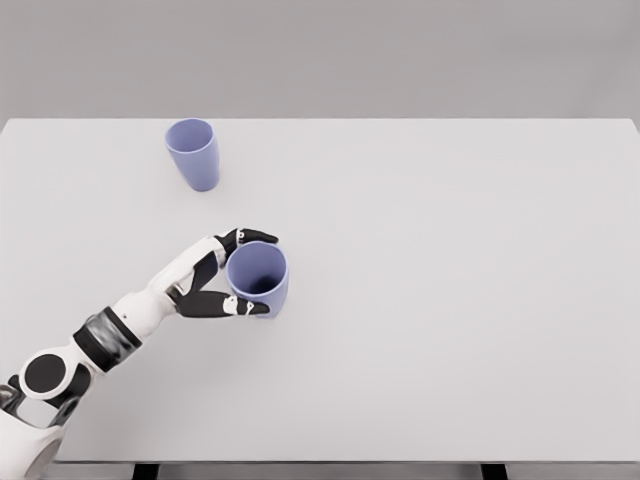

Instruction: Place the right cup on the left cup with left arm

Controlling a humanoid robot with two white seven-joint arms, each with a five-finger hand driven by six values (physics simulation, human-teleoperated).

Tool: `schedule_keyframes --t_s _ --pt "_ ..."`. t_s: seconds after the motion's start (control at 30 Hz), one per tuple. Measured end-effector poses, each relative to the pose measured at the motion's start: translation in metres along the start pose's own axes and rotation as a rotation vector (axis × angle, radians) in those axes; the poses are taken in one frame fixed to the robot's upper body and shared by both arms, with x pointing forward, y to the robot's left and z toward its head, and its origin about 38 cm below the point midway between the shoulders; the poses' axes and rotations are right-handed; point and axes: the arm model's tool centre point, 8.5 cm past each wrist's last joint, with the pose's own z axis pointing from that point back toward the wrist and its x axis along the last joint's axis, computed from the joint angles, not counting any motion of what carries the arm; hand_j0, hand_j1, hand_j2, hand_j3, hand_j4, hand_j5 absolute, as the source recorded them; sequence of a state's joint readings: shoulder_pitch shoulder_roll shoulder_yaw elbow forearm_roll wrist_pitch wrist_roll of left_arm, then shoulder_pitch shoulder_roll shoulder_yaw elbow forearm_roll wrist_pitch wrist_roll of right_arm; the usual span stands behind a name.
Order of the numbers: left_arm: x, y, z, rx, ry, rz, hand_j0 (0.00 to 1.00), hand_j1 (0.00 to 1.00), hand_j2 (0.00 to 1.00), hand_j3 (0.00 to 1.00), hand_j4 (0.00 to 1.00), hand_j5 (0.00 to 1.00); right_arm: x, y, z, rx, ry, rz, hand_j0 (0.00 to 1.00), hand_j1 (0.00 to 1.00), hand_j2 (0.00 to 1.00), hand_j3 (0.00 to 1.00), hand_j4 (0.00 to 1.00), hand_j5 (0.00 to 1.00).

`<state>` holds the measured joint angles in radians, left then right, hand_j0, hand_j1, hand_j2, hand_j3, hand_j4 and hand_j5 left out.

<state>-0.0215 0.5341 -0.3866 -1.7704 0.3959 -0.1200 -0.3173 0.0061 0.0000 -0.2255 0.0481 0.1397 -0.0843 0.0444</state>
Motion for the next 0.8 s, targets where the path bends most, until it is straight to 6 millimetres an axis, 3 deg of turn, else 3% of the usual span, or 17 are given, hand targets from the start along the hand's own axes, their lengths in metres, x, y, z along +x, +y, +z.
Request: schedule_keyframes --t_s 0.8 --pt "0.042 0.045 -0.019 0.016 -0.03 -0.018 0.7 0.7 0.7 0.7 0.7 0.7 0.0 0.0 0.0 0.0 0.0 0.0 1.0 1.0 1.0 1.0 1.0 1.0"
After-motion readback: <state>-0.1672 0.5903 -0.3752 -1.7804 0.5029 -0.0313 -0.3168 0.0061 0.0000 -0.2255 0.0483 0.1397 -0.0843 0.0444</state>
